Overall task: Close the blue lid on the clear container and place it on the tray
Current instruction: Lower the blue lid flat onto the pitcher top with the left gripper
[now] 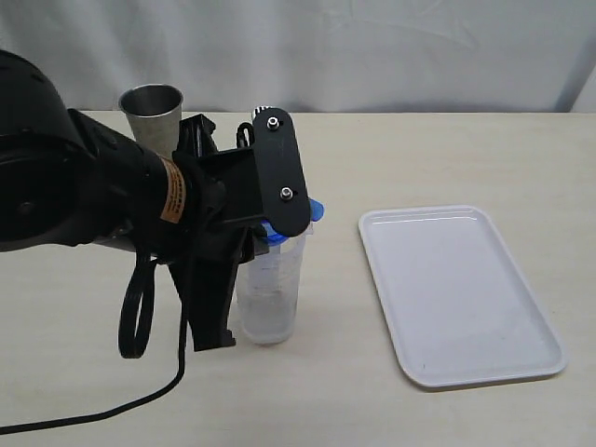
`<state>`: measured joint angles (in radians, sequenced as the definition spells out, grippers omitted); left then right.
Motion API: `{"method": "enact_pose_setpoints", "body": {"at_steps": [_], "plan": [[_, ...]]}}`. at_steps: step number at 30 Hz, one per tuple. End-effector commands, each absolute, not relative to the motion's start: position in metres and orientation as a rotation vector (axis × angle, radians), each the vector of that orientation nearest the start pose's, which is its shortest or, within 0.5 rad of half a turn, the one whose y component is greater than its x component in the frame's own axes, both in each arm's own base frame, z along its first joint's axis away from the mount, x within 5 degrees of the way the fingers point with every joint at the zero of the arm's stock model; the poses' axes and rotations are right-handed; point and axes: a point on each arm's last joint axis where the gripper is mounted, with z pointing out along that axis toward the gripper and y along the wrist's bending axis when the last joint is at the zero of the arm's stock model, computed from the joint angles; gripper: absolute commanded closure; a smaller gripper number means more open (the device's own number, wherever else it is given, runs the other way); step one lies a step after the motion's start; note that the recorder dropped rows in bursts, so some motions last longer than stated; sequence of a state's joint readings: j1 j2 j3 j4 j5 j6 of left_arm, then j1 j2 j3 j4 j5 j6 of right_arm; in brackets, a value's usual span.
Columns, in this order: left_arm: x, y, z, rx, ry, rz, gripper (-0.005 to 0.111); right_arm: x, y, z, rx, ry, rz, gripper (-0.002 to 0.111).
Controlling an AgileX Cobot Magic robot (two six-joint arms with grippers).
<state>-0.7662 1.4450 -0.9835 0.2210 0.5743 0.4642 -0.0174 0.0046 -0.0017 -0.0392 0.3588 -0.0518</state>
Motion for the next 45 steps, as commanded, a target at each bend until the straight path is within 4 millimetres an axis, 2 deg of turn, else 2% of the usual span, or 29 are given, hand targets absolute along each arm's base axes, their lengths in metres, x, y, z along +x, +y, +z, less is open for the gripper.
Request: {"method": "enact_pose_setpoints", "body": {"at_steps": [1,34,36,42,45], "plan": [[0.2216,-0.2003,0.2625,1.582,1.933,0.084,0.107,0.0531,-0.0023,0.1810,-0.059,1.841,-0.093,0.104],[0.2212,-0.2006,0.2624,1.585,1.931,0.078,0.106,0.0531,-0.0023,0.1810,-0.059,1.841,-0.093,0.104],[0.2212,-0.2006,0.2624,1.585,1.931,0.078,0.102,0.0531,-0.0023,0.1810,-0.059,1.841,-0.093,0.104],[0.2205,-0.2013,0.2622,1.573,1.944,0.058,0.076,0.0531,-0.0023,0.1810,-0.059,1.841,-0.093,0.104],[0.2202,-0.2014,0.2620,1.568,1.952,0.051,0.071,0.0531,-0.0023,0.1810,-0.059,1.841,-0.093,0.104]]}}
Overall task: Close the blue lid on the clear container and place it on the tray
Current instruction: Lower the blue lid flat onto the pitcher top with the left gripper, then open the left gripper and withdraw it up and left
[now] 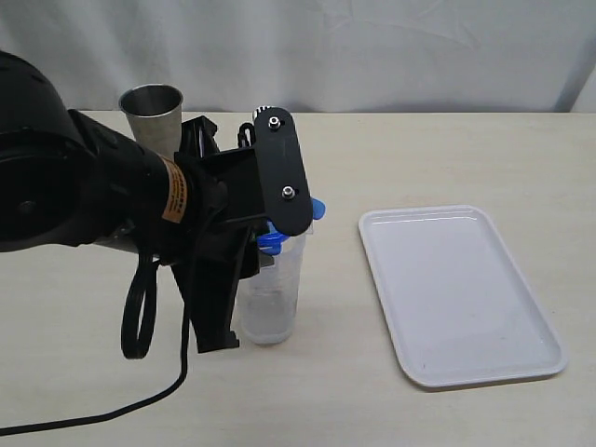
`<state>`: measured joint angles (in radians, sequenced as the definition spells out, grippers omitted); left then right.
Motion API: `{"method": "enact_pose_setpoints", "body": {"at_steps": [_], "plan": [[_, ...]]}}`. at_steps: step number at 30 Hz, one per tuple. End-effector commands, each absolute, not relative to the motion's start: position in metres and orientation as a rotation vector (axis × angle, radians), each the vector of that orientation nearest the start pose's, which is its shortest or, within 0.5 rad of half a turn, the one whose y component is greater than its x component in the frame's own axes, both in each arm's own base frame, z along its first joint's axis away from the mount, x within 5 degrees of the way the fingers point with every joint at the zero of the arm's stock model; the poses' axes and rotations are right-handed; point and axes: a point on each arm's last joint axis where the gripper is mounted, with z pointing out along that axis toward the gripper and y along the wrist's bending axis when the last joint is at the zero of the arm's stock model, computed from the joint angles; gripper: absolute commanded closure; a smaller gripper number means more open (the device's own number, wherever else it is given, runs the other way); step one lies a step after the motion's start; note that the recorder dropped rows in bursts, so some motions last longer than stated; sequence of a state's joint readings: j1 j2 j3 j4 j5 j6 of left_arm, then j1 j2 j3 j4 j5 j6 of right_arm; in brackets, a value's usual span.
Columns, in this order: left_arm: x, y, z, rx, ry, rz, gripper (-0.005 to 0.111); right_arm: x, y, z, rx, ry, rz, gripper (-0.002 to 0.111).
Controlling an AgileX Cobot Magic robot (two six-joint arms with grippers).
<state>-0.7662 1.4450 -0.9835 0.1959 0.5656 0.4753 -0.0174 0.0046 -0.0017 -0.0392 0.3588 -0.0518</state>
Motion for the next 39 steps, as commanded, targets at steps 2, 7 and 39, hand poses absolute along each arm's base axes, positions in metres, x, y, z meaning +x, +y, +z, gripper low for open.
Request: {"method": "enact_pose_setpoints", "body": {"at_steps": [2,7,39], "plan": [[0.220,-0.201,0.262,1.568,1.952,0.051,0.072,0.053,-0.002,0.181,-0.059,1.841,-0.093,0.104],[0.220,-0.201,0.262,1.574,1.960,0.053,0.072,0.053,-0.002,0.181,-0.059,1.841,-0.093,0.104],[0.205,-0.199,0.292,1.408,1.919,-0.140,0.072,0.053,-0.002,0.181,-0.059,1.841,-0.093,0.104]]}}
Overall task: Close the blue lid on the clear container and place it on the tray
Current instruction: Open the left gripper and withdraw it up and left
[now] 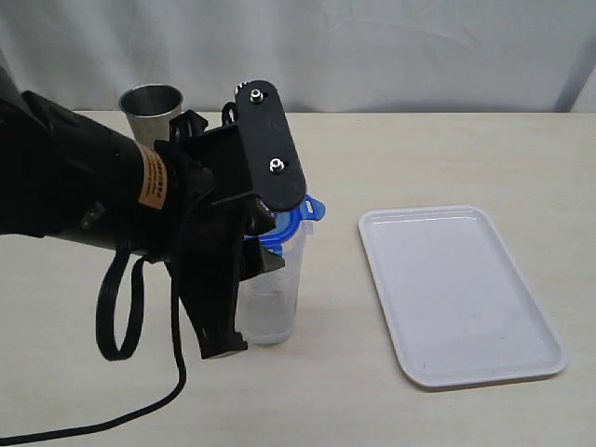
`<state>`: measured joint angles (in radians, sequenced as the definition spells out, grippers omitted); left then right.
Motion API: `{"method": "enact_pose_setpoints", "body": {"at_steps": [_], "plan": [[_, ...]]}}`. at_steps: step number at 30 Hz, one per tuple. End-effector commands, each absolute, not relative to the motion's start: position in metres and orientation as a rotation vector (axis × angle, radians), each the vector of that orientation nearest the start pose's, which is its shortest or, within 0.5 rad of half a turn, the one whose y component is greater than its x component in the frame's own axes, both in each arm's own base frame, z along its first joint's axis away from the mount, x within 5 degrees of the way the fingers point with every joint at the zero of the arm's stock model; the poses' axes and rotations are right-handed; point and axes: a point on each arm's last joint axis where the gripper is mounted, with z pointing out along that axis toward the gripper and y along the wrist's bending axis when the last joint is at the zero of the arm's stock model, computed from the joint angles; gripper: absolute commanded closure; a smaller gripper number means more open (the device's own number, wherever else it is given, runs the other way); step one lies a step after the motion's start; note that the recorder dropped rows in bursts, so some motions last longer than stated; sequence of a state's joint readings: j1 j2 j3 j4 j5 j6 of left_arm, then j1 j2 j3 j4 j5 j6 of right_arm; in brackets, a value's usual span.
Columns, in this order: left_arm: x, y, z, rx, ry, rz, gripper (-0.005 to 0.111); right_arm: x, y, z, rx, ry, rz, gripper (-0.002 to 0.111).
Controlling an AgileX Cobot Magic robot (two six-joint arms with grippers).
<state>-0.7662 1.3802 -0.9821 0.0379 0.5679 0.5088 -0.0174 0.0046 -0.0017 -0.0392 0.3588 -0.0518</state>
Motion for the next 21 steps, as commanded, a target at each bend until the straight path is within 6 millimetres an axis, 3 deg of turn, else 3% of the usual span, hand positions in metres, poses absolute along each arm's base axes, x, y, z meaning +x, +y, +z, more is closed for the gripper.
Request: {"method": "enact_pose_setpoints", "body": {"at_steps": [1,6,9,10,12,17,21], "plan": [[0.205,-0.200,0.297,1.355,1.912,-0.162,0.072,0.053,-0.002,0.181,-0.059,1.841,-0.093,0.104],[0.216,-0.195,0.320,1.093,1.810,-0.209,0.073,0.053,-0.002,0.181,-0.059,1.841,-0.093,0.104],[0.235,-0.180,0.322,0.924,1.843,-0.214,0.094,0.053,-0.002,0.181,-0.059,1.841,-0.093,0.104],[0.248,-0.165,0.317,0.845,1.909,-0.189,0.106,0.053,-0.002,0.181,-0.059,1.841,-0.093,0.104],[0.262,-0.143,0.312,0.743,1.991,-0.150,0.107,0.053,-0.002,0.181,-0.059,1.841,-0.093,0.104],[0.282,-0.112,0.302,0.629,2.069,-0.077,0.107,0.053,-0.002,0.181,-0.059,1.841,-0.093,0.104],[0.292,-0.102,0.292,0.595,2.117,-0.050,0.107,0.053,-0.002,0.181,-0.059,1.841,-0.093,0.104]]}}
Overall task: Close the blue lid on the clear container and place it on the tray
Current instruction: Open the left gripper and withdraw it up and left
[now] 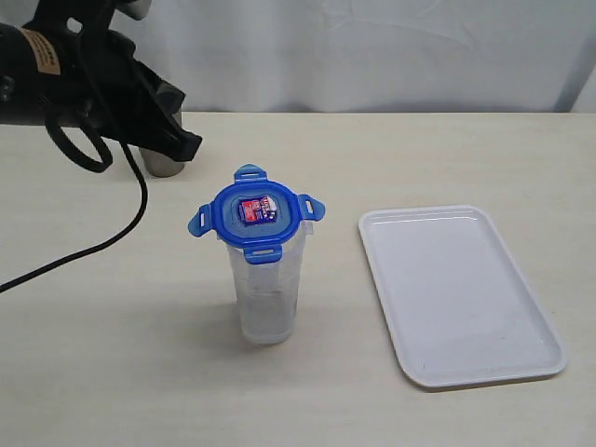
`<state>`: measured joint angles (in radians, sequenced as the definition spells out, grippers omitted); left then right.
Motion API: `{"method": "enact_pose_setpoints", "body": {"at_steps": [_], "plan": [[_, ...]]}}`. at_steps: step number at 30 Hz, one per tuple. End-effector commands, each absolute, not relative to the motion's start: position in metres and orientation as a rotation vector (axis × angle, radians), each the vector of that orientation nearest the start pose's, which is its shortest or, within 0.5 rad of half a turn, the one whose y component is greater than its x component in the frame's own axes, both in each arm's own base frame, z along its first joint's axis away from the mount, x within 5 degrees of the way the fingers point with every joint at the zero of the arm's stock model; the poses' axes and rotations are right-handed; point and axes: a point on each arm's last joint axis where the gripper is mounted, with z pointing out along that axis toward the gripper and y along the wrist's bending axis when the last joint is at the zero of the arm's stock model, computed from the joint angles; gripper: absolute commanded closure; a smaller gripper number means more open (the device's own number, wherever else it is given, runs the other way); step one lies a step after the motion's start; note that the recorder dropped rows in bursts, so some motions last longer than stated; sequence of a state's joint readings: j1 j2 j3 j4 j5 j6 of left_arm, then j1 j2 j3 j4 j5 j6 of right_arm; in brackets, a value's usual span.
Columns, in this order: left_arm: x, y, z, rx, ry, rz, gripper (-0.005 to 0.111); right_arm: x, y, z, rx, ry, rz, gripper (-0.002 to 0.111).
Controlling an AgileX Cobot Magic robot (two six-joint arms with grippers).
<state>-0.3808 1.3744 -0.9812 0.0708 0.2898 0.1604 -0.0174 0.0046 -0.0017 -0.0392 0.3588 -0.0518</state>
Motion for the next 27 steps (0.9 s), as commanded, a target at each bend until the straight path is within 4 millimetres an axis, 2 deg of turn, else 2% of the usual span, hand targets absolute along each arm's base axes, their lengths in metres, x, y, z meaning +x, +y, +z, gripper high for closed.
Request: {"method": "enact_pose_setpoints", "body": {"at_steps": [1,7,10,14,17,20,24,27], "plan": [[0.294,-0.099,0.290,0.586,2.123,-0.042,0.107,0.053,-0.002,0.181,-0.059,1.841,-0.093,0.104],[0.298,-0.078,0.270,0.536,2.109,0.001,0.107,0.053,-0.003,0.182,-0.077,1.834,-0.122,0.104],[0.299,-0.077,0.271,0.540,2.102,0.006,0.107,0.054,-0.003,0.184,-0.082,1.809,-0.129,0.104],[0.298,-0.077,0.270,0.508,2.119,-0.021,0.107,0.056,-0.005,0.197,-0.171,1.663,-0.244,0.104],[0.298,-0.078,0.270,0.501,2.120,-0.027,0.107,0.056,-0.003,0.207,-0.188,1.544,-0.248,0.104],[0.303,-0.070,0.274,0.424,2.080,-0.034,0.107,0.054,0.000,0.226,-0.077,1.344,-0.113,0.104],[0.309,-0.045,0.277,0.307,2.069,-0.003,0.107,0.050,-0.004,0.240,0.224,1.167,0.227,0.104],[0.313,-0.030,0.277,0.209,2.059,0.000,0.107,0.049,-0.003,0.242,0.188,1.146,0.210,0.104]]}}
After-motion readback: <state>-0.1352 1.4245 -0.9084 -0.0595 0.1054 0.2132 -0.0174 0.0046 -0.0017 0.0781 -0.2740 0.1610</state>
